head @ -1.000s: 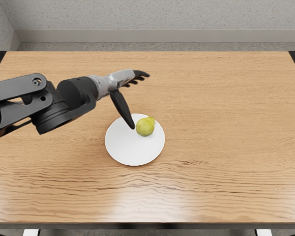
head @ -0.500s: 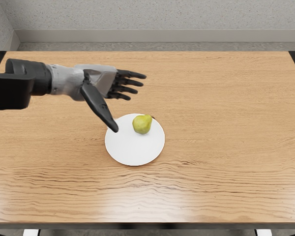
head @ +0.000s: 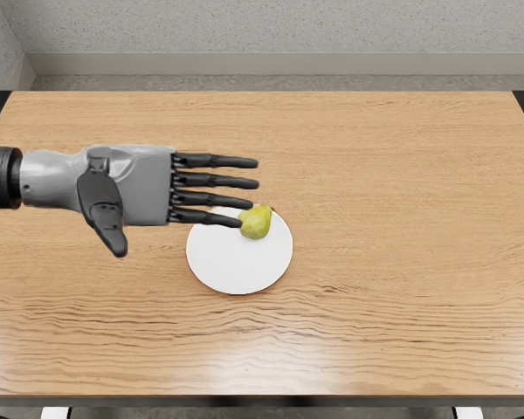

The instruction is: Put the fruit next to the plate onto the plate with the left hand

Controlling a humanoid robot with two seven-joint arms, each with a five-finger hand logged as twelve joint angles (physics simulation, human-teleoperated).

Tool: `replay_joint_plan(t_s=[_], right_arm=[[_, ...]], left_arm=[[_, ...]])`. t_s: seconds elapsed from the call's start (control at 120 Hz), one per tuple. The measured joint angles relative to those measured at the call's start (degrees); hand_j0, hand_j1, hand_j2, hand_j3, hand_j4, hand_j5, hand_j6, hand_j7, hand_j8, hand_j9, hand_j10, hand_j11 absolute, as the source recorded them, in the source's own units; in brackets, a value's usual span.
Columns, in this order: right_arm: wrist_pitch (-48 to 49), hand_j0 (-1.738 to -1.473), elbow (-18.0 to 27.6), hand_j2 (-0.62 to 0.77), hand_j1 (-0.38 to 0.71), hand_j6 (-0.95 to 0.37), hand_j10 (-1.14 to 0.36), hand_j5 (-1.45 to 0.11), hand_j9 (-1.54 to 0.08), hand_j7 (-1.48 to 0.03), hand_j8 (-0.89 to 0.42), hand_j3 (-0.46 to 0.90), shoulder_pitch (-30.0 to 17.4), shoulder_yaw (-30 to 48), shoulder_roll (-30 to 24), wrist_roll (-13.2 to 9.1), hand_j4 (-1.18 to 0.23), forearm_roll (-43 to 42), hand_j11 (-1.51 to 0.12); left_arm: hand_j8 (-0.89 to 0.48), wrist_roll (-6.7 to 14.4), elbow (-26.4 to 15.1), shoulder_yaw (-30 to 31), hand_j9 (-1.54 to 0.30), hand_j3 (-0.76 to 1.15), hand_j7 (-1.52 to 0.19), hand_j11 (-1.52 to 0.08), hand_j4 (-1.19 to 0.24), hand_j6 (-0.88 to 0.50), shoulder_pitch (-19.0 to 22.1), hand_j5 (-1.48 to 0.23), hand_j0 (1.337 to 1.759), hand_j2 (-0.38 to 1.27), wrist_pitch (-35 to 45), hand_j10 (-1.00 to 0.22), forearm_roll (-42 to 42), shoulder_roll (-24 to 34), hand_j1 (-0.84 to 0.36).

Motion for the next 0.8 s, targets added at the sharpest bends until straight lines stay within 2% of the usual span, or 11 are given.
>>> replay_joint_plan(t_s=[0.225,0.8], right_arm=[[0.0,-1.658,0.1,0.00,-0.35,0.00,0.00,0.00,0.00,0.00,0.00,0.00,0.0,0.0,0.0,0.0,0.00,0.0,0.00],[0.0,-1.658,0.2,0.00,-0.35,0.00,0.00,0.00,0.00,0.00,0.00,0.00,0.0,0.0,0.0,0.0,0.00,0.0,0.00]], left_arm=[[-0.02,0.0,3.3,0.5,-0.03,0.00,-0.03,-0.03,-0.02,-0.02,0.7,-0.03,1.658,0.00,-0.5,-0.02,-2.1,8.5,0.32],[-0.01,0.0,3.8,1.0,-0.02,0.00,-0.02,-0.02,-0.01,-0.01,3.3,-0.02,1.658,0.00,-0.5,-0.01,-0.1,14.9,0.33]])
